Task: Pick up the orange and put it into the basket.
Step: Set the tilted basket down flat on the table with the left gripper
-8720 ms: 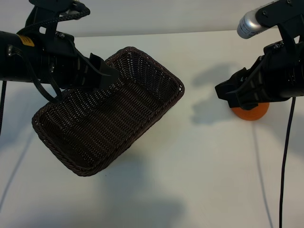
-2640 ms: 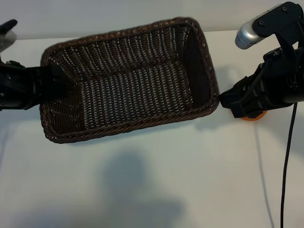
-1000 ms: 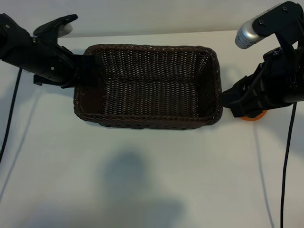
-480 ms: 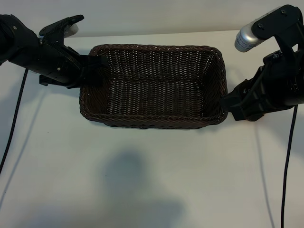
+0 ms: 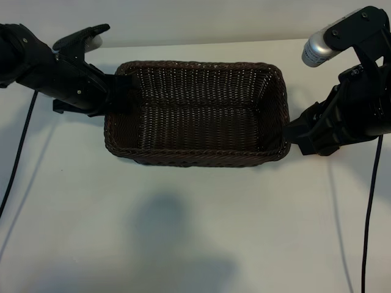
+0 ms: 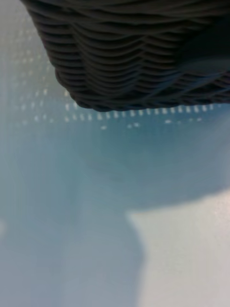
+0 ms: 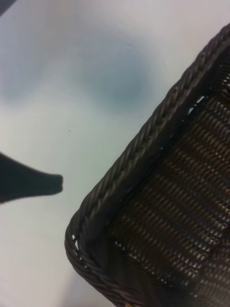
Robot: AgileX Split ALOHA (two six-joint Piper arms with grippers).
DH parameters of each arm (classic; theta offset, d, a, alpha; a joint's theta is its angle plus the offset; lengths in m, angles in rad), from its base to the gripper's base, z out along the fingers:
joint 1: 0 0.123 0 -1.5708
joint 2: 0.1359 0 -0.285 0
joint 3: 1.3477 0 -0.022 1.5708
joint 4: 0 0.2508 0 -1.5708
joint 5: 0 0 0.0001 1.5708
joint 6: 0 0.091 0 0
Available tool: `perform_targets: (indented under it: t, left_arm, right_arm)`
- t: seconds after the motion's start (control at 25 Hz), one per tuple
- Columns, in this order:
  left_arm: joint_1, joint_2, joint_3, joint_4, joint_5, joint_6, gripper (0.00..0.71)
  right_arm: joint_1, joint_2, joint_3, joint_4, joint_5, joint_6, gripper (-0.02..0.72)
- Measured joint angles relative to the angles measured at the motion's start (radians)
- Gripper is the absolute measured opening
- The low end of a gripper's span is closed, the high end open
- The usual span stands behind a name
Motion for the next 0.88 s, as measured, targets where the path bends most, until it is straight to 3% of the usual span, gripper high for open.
perform_targets:
  t: [0.64, 0.76, 0.88]
  left_arm:
    - [0.0, 0.034, 0.0, -0.006, -0.019, -0.005, 0.17]
    - [0.0, 0.034, 0.0, -0.016, -0.006, -0.009, 0.341]
    - [0.0, 0.034, 0.0, -0.02, 0.013, -0.014, 0.579]
  right_arm:
    - [0.0, 0.0, 0.0, -0.001, 0.0, 0.0, 0.596]
    - [0.0, 0.0, 0.0, -0.001, 0.0, 0.0, 0.596]
    - [0.0, 0.0, 0.0, -0.001, 0.001, 0.0, 0.596]
